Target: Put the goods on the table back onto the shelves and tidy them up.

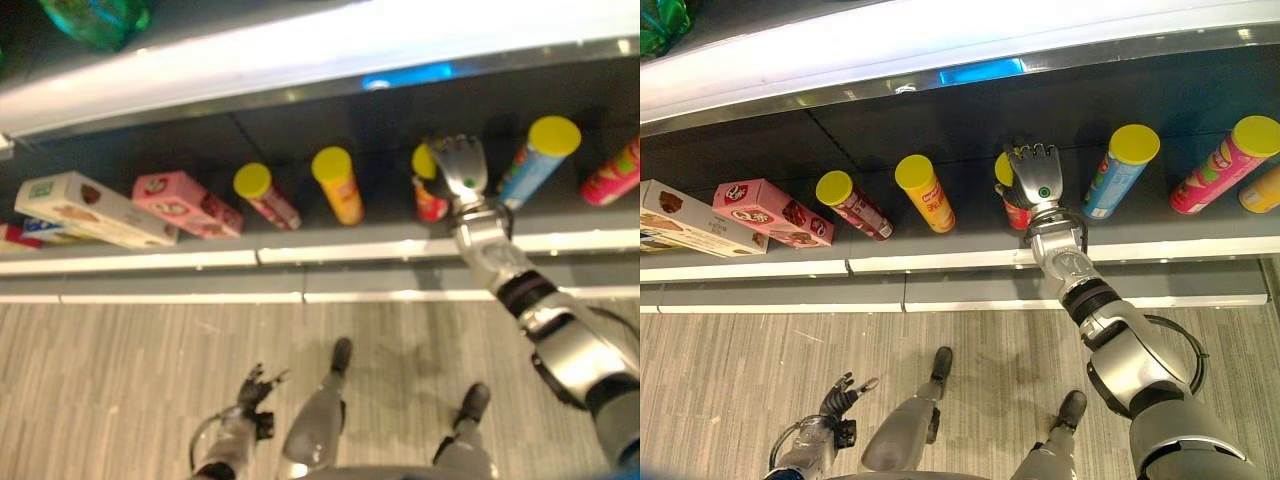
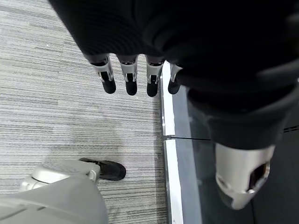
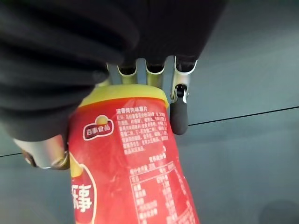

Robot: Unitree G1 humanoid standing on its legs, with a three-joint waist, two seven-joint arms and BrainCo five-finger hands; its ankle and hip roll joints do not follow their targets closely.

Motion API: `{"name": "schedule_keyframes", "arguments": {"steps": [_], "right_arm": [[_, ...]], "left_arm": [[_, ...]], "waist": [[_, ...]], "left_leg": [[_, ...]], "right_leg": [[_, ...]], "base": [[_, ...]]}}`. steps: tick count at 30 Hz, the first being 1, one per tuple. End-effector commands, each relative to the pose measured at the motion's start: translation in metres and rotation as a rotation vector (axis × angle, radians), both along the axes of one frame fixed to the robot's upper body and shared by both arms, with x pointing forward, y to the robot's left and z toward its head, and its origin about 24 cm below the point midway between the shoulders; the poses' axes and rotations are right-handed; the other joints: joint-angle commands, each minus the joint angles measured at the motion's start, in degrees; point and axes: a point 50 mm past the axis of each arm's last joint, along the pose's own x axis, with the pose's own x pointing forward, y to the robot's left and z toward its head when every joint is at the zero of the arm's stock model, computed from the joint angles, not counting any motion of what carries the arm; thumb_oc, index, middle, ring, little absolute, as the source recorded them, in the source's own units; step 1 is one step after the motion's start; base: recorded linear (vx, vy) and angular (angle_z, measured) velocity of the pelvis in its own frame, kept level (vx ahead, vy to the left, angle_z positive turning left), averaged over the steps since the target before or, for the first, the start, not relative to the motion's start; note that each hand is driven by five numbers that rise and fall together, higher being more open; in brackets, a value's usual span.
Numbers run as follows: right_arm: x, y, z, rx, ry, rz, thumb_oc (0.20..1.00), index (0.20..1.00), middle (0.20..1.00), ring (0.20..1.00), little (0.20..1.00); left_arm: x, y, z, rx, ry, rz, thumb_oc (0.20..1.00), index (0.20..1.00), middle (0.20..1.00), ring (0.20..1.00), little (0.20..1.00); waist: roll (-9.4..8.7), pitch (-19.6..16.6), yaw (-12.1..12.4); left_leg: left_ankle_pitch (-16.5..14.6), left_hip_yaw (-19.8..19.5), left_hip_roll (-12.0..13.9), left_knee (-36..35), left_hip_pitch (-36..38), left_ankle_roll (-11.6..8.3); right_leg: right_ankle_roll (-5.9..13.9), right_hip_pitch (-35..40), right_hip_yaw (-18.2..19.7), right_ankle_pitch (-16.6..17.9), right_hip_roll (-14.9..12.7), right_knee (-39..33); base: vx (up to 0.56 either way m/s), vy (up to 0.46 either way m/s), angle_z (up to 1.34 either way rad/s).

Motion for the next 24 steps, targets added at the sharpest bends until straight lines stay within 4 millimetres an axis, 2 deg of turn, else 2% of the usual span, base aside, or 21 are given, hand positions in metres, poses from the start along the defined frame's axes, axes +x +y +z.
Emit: {"name": "schedule_keyframes", "arguments": {"steps": [1, 7, 14, 18, 22, 24], "right_arm": [[0.006, 0.004, 0.04, 0.023, -0.147, 0.005, 0.2, 0.2, 0.2, 0.2, 0.2], [0.005, 0.011, 0.036, 0.05, -0.136, 0.022, 0.2, 0.2, 0.2, 0.2, 0.2], [0.004, 0.018, 0.021, 0.05, -0.082, 0.037, 0.2, 0.2, 0.2, 0.2, 0.2], [0.004, 0.018, 0.021, 0.05, -0.082, 0.037, 0.2, 0.2, 0.2, 0.2, 0.2], [0.004, 0.025, 0.0, 0.022, 0.012, 0.044, 0.2, 0.2, 0.2, 0.2, 0.2], [0.006, 0.023, -0.003, 0.015, 0.03, 0.032, 0.2, 0.2, 0.2, 0.2, 0.2]], "left_arm": [[0.01, 0.016, 0.007, 0.059, -0.026, -0.023, 1.0, 1.0, 1.0, 1.0, 1.0], [0.01, 0.015, 0.007, 0.059, -0.023, -0.034, 1.0, 1.0, 1.0, 1.0, 1.0], [0.007, 0.014, 0.006, 0.055, -0.009, -0.044, 1.0, 1.0, 1.0, 1.0, 1.0], [0.007, 0.014, 0.006, 0.055, -0.009, -0.044, 1.0, 1.0, 1.0, 1.0, 1.0], [0.004, 0.012, 0.004, 0.052, 0.004, -0.066, 1.0, 1.0, 1.0, 1.0, 1.0], [0.001, 0.013, 0.003, 0.047, 0.008, -0.059, 1.0, 1.0, 1.0, 1.0, 1.0]], "waist": [[-1.83, -0.1, 1.8], [-2.13, -0.5, 1.8], [-2.94, -1.2, 1.5], [-2.95, -1.2, 1.5], [-3.39, -1.9, 1.5], [-3.39, -2.1, 1.6]], "left_leg": [[-9.0, -2.6, 0.0, 6.5, -2.4, 0.8], [-9.6, -2.6, 0.2, 6.8, -1.9, 0.74], [-9.7, -2.6, 0.2, 6.8, -1.2, 0.85], [-9.7, -2.6, 0.2, 6.8, -1.2, 0.86], [-9.3, -2.6, 0.0, 5.6, 0.0, 0.93], [-8.9, -2.5, 0.0, 4.7, 0.3, 0.95]], "right_leg": [[2.57, 3.0, 2.3, 2.1, -6.3, 1.2], [2.47, 3.8, 2.2, 1.9, -6.0, 1.1], [2.48, 4.5, 2.1, 1.8, -6.3, 1.0], [2.48, 4.5, 2.1, 1.8, -6.3, 1.0], [2.51, 5.1, 2.2, 1.7, -6.3, 0.6], [2.57, 4.9, 2.2, 1.7, -6.4, 0.5]], "base": [[0.0, 0.0, 0.0], [0.0, 0.0, 0.0], [0.0, 0.0, 0.01], [0.0, 0.0, 0.0], [0.0, 0.0, 0.0], [0.0, 0.0, 0.0]]}}
